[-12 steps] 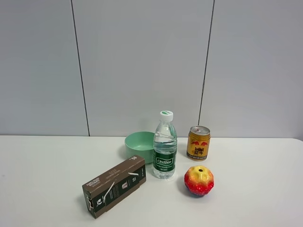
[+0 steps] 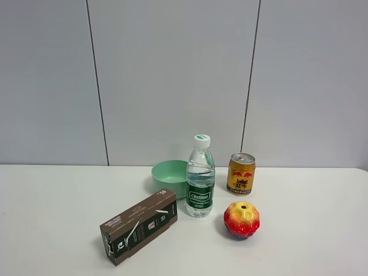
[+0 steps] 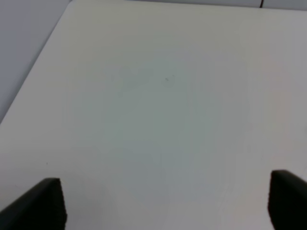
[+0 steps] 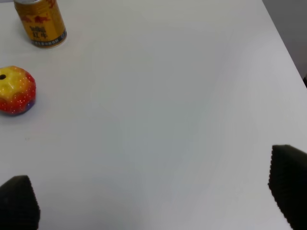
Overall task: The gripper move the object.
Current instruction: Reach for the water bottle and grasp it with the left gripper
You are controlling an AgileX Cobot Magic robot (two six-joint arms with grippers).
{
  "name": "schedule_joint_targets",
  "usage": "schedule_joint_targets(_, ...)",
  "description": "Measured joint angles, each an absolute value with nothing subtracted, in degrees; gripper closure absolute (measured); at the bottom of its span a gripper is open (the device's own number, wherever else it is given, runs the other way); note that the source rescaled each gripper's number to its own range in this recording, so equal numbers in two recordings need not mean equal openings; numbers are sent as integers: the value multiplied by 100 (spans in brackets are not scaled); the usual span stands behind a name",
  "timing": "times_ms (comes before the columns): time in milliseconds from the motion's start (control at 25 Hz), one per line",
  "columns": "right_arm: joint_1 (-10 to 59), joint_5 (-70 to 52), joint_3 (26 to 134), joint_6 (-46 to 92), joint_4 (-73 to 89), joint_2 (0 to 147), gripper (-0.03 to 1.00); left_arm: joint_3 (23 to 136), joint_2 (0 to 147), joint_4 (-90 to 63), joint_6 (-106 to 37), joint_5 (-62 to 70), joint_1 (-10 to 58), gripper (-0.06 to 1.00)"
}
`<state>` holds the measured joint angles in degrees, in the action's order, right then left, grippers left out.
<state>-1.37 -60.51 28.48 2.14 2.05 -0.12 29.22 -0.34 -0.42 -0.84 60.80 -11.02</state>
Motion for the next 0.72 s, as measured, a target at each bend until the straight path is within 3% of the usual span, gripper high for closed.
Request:
schedule_joint_targets(160, -137, -6051, 2848, 214, 205, -12, -3, 2991, -34, -326, -329, 5956, -1102, 24)
schedule_joint_targets(320, -137, -6051, 2848, 214, 205, -12, -3, 3281, 85, -1152, -656, 5025, -1102, 24)
schedule_joint_targets(560, -137, -6051, 2848, 214, 205, -12, -3, 3320, 1035, -2293, -1659, 4166, -1102, 24)
schedule_joint_targets(720, -137, -6051, 2848, 214, 205, -12, -3, 3320, 1722, -2420, -2299, 3748, -1114, 30)
